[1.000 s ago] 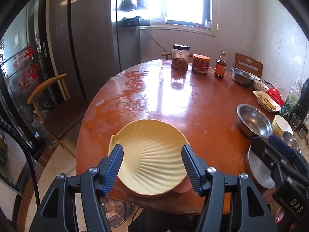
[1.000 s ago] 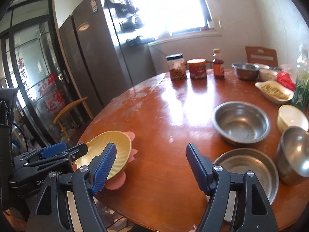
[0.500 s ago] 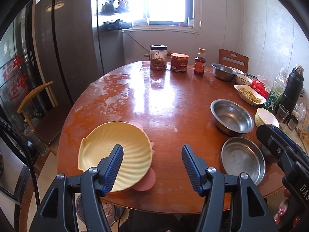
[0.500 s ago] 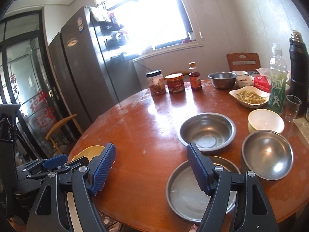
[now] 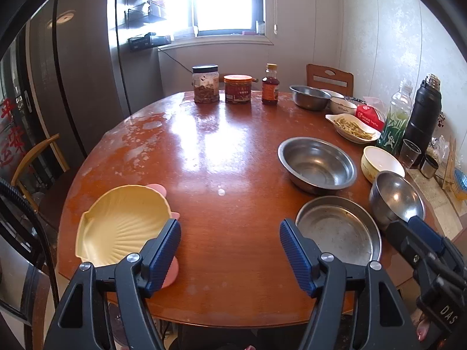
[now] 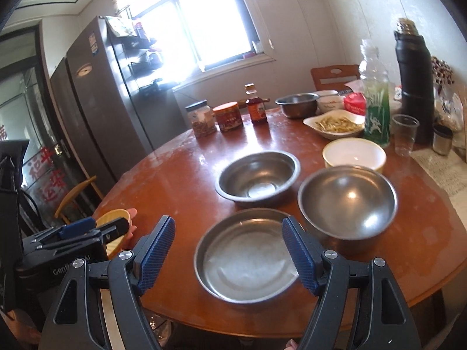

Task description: Organize plates and bowls

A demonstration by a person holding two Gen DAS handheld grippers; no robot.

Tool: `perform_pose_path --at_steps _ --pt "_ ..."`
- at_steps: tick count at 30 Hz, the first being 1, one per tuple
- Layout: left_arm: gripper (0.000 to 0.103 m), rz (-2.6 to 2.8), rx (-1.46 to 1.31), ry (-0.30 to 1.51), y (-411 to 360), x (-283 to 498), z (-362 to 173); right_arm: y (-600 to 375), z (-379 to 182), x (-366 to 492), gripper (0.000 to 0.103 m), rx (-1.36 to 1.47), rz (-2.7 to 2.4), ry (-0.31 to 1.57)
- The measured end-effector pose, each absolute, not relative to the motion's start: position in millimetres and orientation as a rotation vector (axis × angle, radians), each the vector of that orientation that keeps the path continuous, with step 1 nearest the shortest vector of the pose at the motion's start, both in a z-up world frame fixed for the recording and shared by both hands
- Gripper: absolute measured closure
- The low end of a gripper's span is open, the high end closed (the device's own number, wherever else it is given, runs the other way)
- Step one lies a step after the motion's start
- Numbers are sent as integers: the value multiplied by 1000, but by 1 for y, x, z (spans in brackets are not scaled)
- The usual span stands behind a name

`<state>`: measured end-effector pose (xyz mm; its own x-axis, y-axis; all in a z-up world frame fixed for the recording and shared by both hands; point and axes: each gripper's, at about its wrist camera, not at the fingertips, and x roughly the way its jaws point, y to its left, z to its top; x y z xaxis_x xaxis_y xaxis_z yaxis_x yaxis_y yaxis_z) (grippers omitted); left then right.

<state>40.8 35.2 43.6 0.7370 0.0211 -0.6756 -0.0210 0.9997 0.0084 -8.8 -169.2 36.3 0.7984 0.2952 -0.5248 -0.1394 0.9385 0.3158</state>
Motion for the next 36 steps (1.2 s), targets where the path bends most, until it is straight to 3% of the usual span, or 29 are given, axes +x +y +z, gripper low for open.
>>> perform_pose_path --at_steps 9,24,33,36 --pt "32 -17 9 806 16 57 17 -186 -9 -13 26 282 213 727" --pt "32 -88 64 878 -16 90 -16 -186 -33 6 26 246 181 752" --pt "33 -137 18 904 -20 107 -31 -182 -39 15 45 218 211 743" --pt "50 -181 -27 926 -19 111 -37 -179 -39 17 54 198 212 738"
